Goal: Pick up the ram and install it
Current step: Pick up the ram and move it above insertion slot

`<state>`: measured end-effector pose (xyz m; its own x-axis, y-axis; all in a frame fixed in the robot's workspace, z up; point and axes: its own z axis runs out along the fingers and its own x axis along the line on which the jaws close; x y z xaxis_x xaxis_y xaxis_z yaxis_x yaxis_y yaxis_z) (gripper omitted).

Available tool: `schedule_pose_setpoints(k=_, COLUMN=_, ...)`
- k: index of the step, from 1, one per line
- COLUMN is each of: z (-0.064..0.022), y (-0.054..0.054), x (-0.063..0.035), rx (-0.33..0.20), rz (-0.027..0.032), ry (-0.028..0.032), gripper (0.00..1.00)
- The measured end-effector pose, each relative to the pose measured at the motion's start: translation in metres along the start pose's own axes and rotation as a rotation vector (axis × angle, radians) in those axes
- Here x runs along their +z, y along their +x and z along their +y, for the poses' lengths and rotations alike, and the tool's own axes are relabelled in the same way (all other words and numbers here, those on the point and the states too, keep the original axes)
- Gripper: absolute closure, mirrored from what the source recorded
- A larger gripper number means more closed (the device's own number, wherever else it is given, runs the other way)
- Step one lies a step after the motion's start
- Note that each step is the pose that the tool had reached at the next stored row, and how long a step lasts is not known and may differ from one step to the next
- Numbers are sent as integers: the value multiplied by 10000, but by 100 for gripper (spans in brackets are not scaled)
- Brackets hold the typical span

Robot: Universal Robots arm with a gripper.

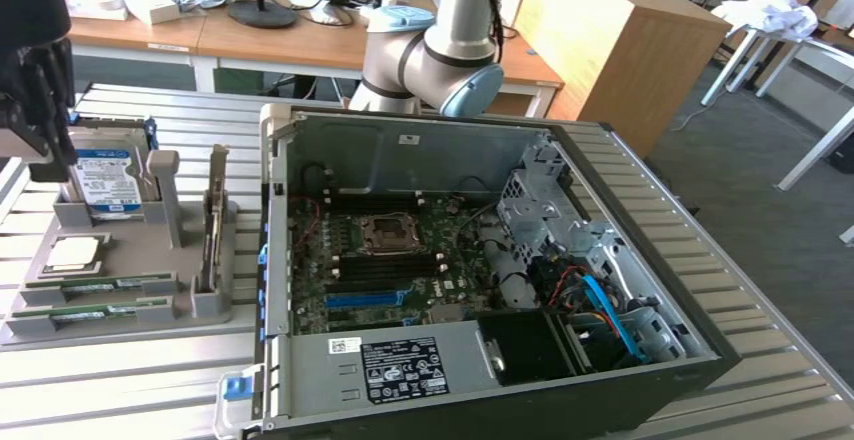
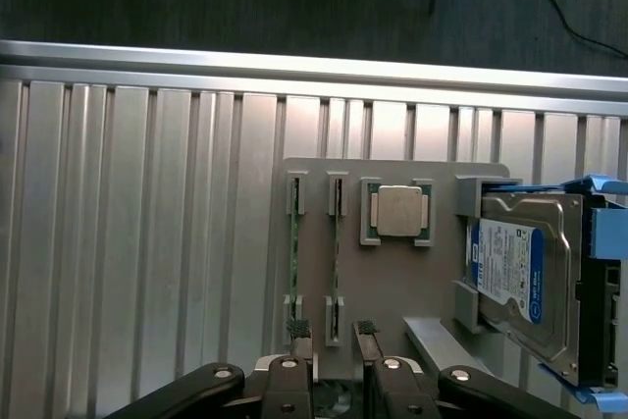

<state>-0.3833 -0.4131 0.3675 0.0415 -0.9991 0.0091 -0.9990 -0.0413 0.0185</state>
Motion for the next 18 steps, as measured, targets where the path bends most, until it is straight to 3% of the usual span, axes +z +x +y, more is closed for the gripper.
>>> schedule_pose_setpoints(k=18, z=-2, y=-1, x=101, rx=0, rz=0, ry=-1, gripper=70)
